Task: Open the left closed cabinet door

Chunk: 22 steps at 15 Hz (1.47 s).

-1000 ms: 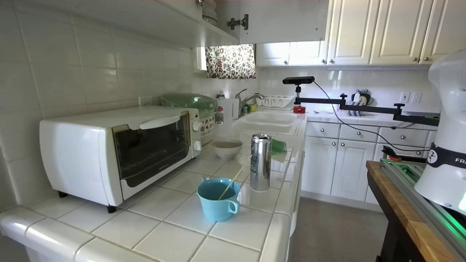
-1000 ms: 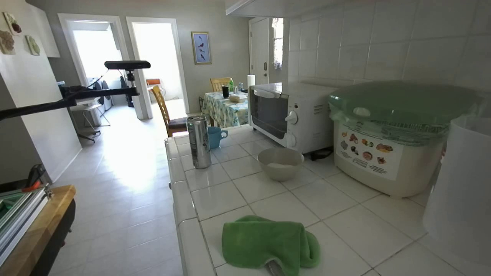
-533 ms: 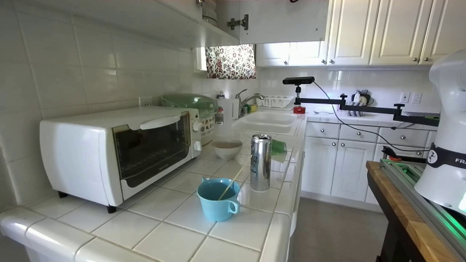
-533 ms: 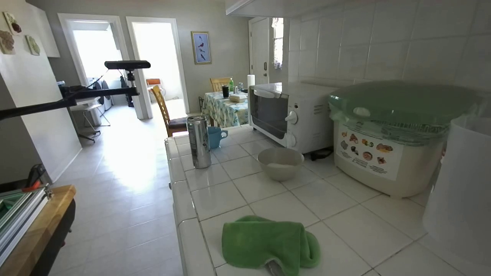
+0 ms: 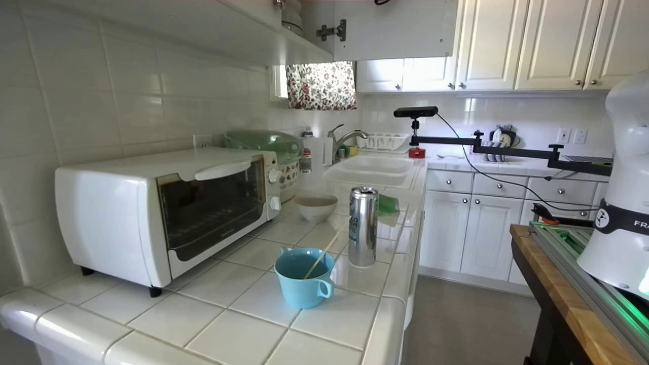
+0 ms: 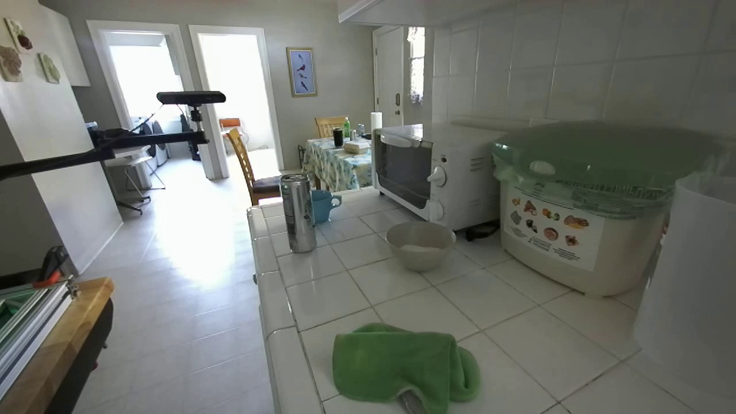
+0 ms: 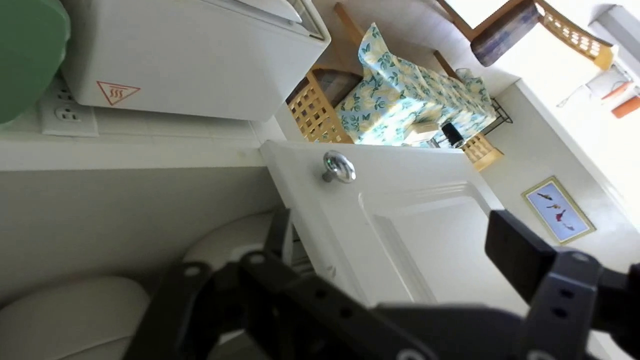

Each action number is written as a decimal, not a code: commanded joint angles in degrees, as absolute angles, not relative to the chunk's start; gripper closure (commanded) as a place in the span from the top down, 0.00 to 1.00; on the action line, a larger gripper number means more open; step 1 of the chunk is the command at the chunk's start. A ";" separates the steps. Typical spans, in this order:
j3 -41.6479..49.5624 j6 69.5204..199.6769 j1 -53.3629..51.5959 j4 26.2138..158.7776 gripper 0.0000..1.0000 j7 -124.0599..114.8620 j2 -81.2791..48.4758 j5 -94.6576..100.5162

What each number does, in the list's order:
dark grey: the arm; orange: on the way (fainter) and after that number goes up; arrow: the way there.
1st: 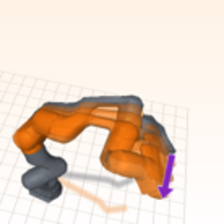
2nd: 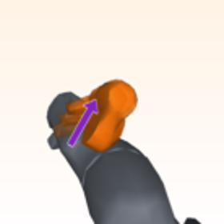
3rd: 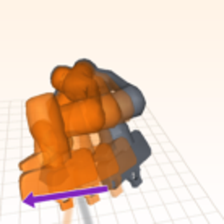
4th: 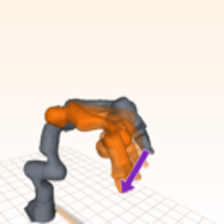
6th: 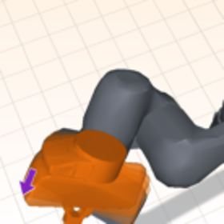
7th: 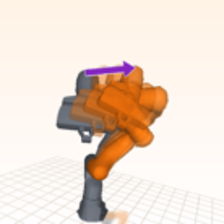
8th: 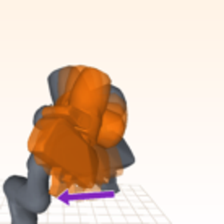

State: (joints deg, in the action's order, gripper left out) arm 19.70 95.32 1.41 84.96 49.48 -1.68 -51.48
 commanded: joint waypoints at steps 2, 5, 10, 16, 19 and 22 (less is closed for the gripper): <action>14.28 92.19 7.72 73.05 1.00 55.96 -11.38 -54.26; 10.62 93.65 9.27 68.97 1.00 58.49 -14.95 -53.37; 9.35 93.79 7.48 65.87 1.00 61.41 -17.34 -54.53; 7.47 92.81 7.82 64.18 0.98 64.26 -19.28 -54.69; 7.36 92.60 7.81 63.57 0.66 64.36 -19.61 -54.79; 7.49 93.97 7.91 64.29 0.43 63.63 -18.85 -54.34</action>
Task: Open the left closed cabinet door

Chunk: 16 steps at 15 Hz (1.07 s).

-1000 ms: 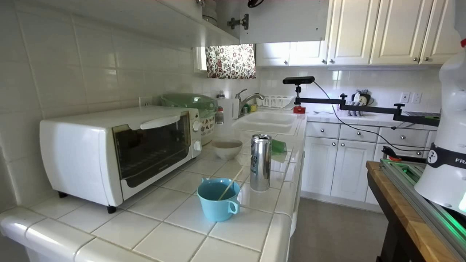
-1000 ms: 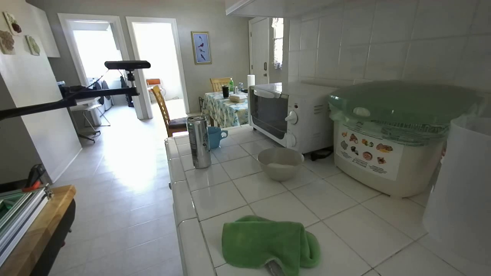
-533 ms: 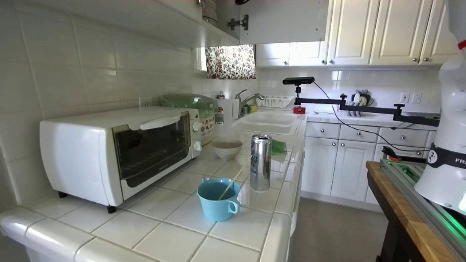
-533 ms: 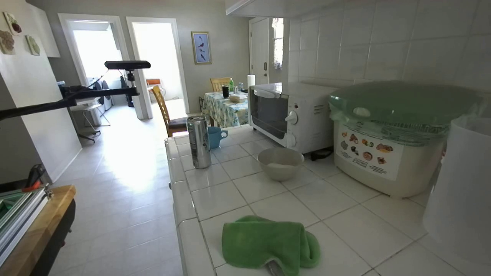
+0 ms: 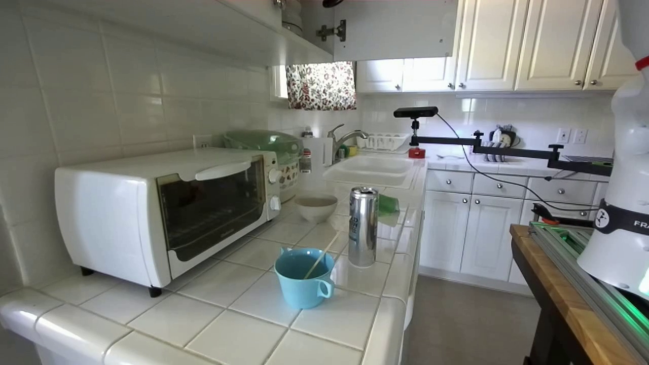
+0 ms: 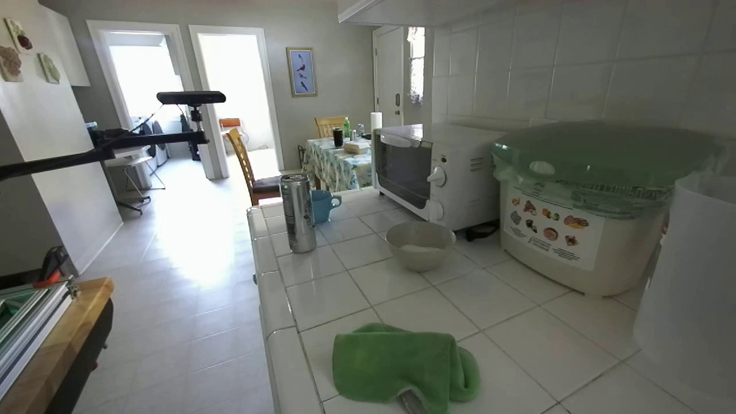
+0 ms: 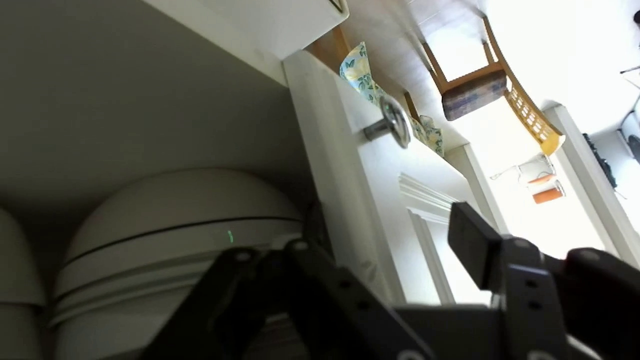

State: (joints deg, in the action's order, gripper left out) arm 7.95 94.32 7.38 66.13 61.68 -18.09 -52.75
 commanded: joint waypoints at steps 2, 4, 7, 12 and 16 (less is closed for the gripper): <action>7.57 94.97 7.86 65.98 0.28 63.23 -17.72 -54.19; 7.72 95.60 7.68 67.56 0.13 63.05 -16.60 -53.80; 7.85 95.81 7.04 71.03 0.12 63.39 -13.92 -52.42; 8.35 97.44 5.95 80.50 0.10 62.74 -6.12 -47.94; 8.18 100.44 5.29 90.51 0.08 61.97 3.10 -44.42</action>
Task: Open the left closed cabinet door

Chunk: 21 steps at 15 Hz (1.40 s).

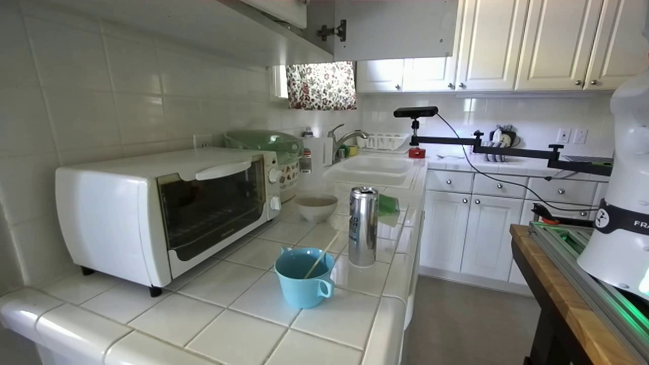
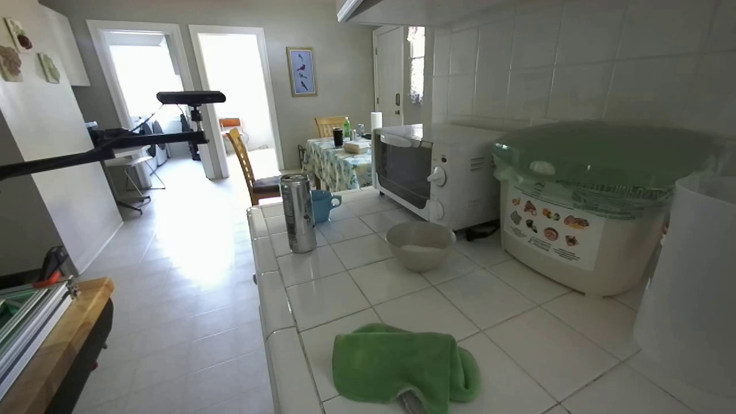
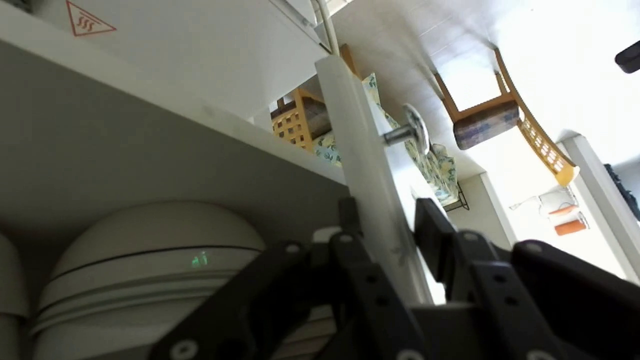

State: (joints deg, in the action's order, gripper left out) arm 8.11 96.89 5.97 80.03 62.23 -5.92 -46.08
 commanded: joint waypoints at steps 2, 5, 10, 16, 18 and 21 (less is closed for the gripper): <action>7.80 101.34 5.22 94.95 0.08 62.06 6.99 -43.49; 6.88 102.52 5.03 101.12 0.07 62.16 12.68 -42.56; 5.75 106.46 3.66 108.48 0.07 61.00 20.47 -40.70; 5.05 109.61 1.51 112.51 0.07 60.00 26.05 -38.53; 5.03 109.70 0.60 113.53 0.07 59.87 27.04 -38.38; 4.23 110.91 -0.18 115.01 0.07 58.80 29.09 -37.26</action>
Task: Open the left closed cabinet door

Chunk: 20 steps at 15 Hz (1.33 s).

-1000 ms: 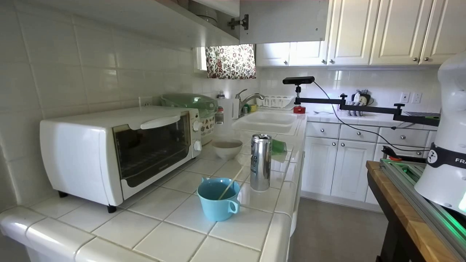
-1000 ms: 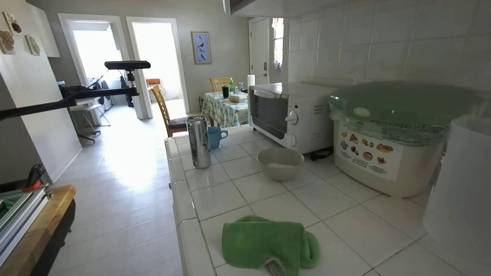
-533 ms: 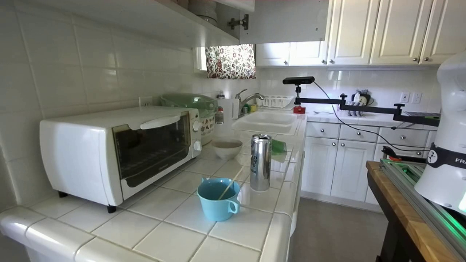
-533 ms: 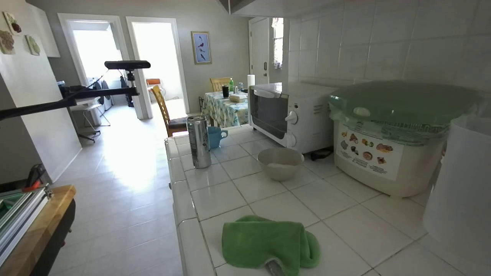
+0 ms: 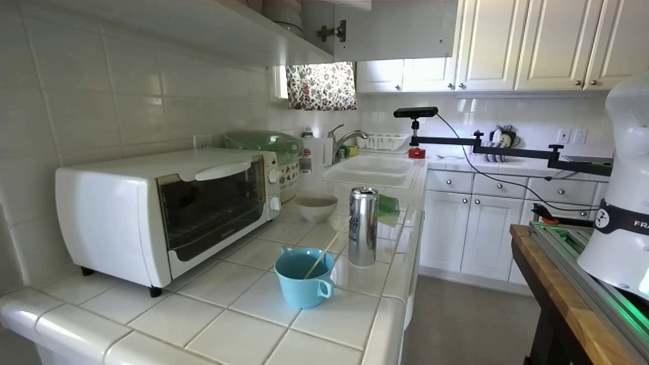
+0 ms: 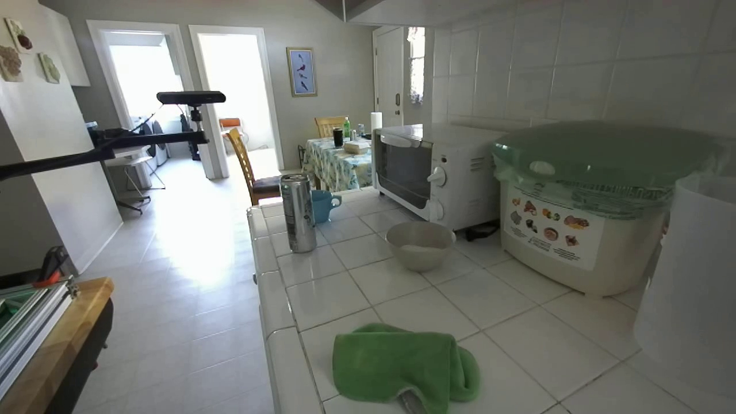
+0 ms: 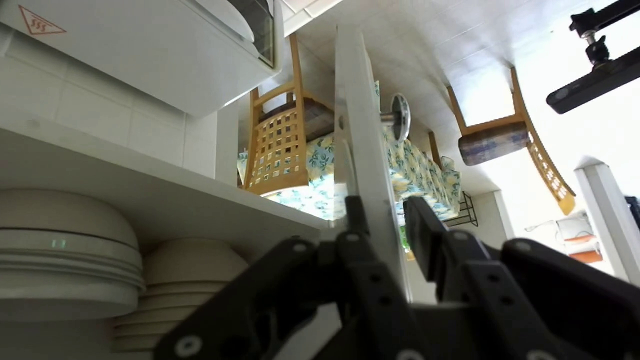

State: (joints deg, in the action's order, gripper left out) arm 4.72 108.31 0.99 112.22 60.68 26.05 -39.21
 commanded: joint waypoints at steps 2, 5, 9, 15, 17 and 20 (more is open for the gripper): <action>3.77 111.42 -0.75 115.62 0.07 57.83 30.59 -36.28; 2.73 113.89 -1.72 117.45 0.07 56.57 33.53 -34.69; 1.24 119.51 -3.70 121.01 0.07 55.12 38.02 -32.63; 0.64 126.41 -8.08 125.65 0.07 53.59 43.44 -29.54; 0.54 128.63 -9.67 127.62 0.07 53.60 45.13 -28.53; 0.55 131.07 -12.46 130.39 0.07 53.75 47.16 -27.44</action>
